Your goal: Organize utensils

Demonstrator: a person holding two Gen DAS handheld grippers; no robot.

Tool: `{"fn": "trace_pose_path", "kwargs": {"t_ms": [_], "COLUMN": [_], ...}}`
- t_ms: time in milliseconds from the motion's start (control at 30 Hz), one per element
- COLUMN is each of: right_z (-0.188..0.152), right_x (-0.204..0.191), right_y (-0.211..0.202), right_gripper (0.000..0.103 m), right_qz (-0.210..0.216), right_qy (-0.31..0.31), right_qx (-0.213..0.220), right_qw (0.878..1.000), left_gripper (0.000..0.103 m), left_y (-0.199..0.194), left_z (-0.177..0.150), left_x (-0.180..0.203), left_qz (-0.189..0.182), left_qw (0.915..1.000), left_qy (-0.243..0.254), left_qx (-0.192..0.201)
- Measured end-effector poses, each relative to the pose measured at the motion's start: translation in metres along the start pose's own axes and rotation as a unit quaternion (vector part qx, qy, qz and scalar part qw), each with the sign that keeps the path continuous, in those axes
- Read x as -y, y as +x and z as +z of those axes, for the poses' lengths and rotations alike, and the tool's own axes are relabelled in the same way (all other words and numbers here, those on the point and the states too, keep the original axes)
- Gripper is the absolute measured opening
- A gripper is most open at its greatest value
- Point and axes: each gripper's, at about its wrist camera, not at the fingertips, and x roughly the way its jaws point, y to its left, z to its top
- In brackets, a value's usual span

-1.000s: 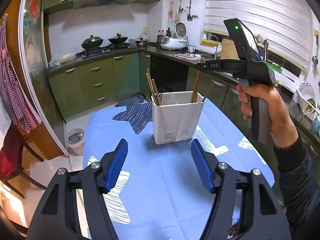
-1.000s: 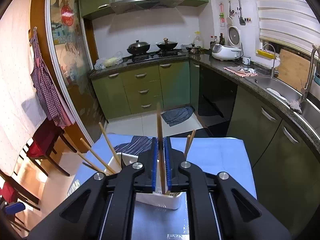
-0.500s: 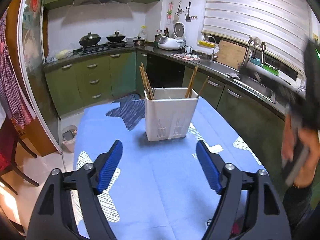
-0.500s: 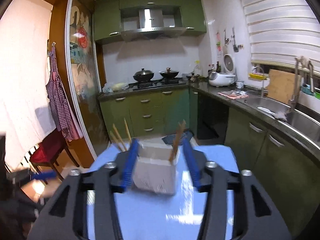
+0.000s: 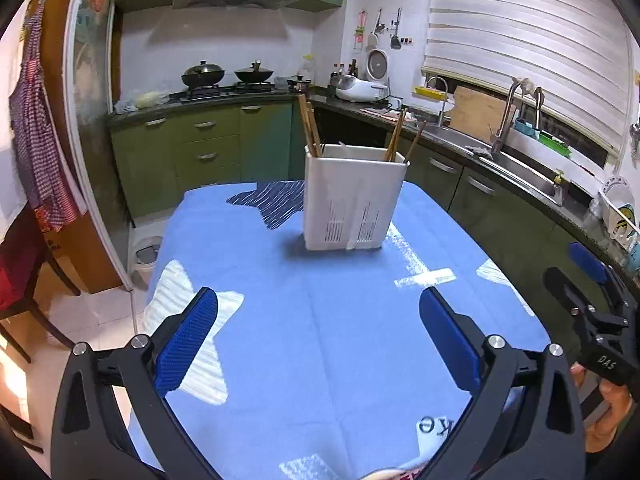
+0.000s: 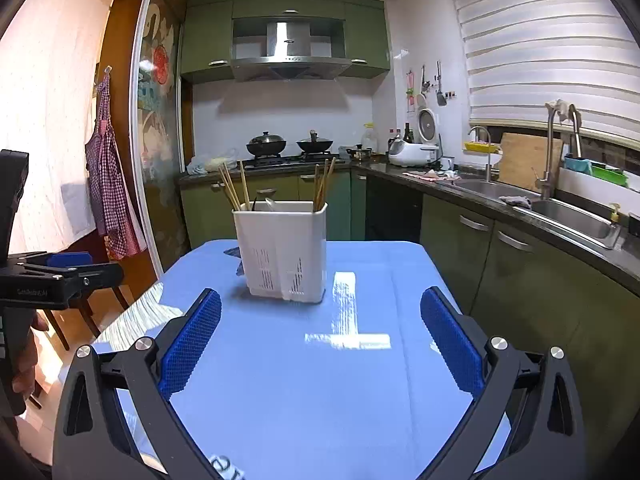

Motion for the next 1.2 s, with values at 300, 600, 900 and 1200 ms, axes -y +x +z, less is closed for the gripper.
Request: {"fn": "trace_pose_path", "kwargs": {"t_ms": [300, 600, 900, 1200], "right_z": [0.001, 0.004, 0.006, 0.01], "right_x": [-0.002, -0.009, -0.009, -0.011], "right_y": [-0.056, -0.091, -0.081, -0.078], "right_gripper": [0.098, 0.098, 0.098, 0.098], "right_qz": [-0.017, -0.025, -0.018, -0.016], "right_qy": [-0.008, -0.01, -0.005, -0.007], "right_qx": [0.016, 0.024, 0.006, 0.008], "right_qw": [1.0, 0.999, 1.0, 1.0], "left_gripper": [0.096, 0.096, 0.096, 0.096], "left_y": [-0.052, -0.071, -0.072, -0.074], "left_z": [-0.017, -0.026, -0.026, -0.027], "left_x": [-0.007, -0.004, -0.008, -0.012], "left_qz": [0.003, 0.013, 0.021, 0.022], "left_qw": [0.9995, 0.9994, 0.9993, 0.9992], "left_qy": [-0.019, -0.008, -0.013, -0.015], "left_qx": [0.024, 0.032, 0.029, 0.028]}}
